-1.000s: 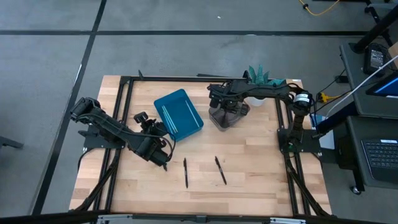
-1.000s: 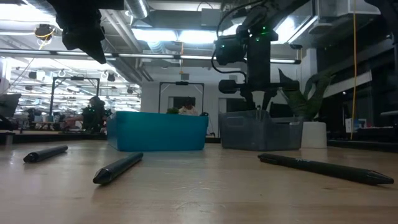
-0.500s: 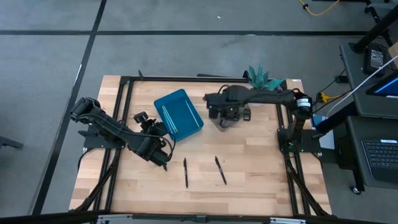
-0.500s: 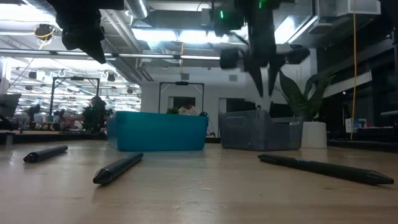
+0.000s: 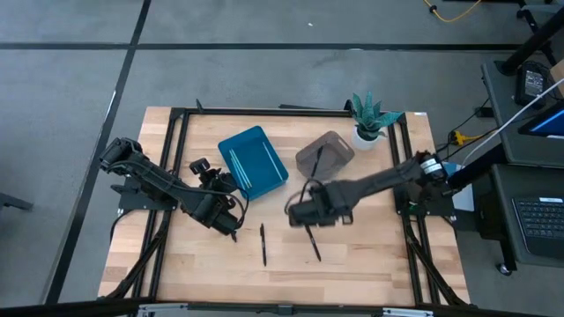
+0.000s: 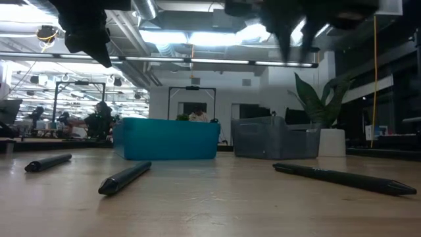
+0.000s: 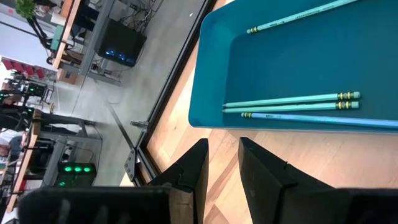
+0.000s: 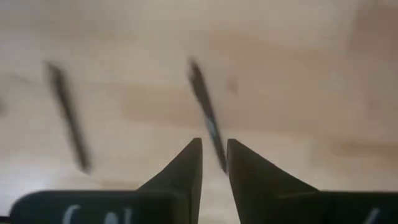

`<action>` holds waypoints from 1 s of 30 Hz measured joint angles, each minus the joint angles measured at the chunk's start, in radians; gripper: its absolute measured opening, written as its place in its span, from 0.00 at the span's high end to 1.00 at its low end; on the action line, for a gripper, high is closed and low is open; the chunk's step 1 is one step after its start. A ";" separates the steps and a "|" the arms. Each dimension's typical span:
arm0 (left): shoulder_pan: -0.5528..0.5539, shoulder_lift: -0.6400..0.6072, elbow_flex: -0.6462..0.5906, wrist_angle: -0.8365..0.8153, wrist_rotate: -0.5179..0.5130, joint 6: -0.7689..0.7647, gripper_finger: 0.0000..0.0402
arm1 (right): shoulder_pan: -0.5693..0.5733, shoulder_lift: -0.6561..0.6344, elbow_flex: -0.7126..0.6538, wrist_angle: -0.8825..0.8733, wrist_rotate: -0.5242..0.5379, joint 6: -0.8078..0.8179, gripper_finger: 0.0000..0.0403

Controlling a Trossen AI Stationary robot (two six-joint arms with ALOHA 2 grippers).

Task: Sort pens & pencils
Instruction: Put the right black pen into the gray bin

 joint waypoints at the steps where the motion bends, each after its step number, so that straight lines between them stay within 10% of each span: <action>1: 0.000 0.000 0.000 0.000 0.000 0.000 0.79 | 0.016 0.009 -0.010 -0.001 -0.038 0.012 0.81; 30: 0.000 0.000 0.000 0.003 0.040 -0.001 0.79 | 0.019 0.267 -0.026 0.143 -0.205 -0.190 0.81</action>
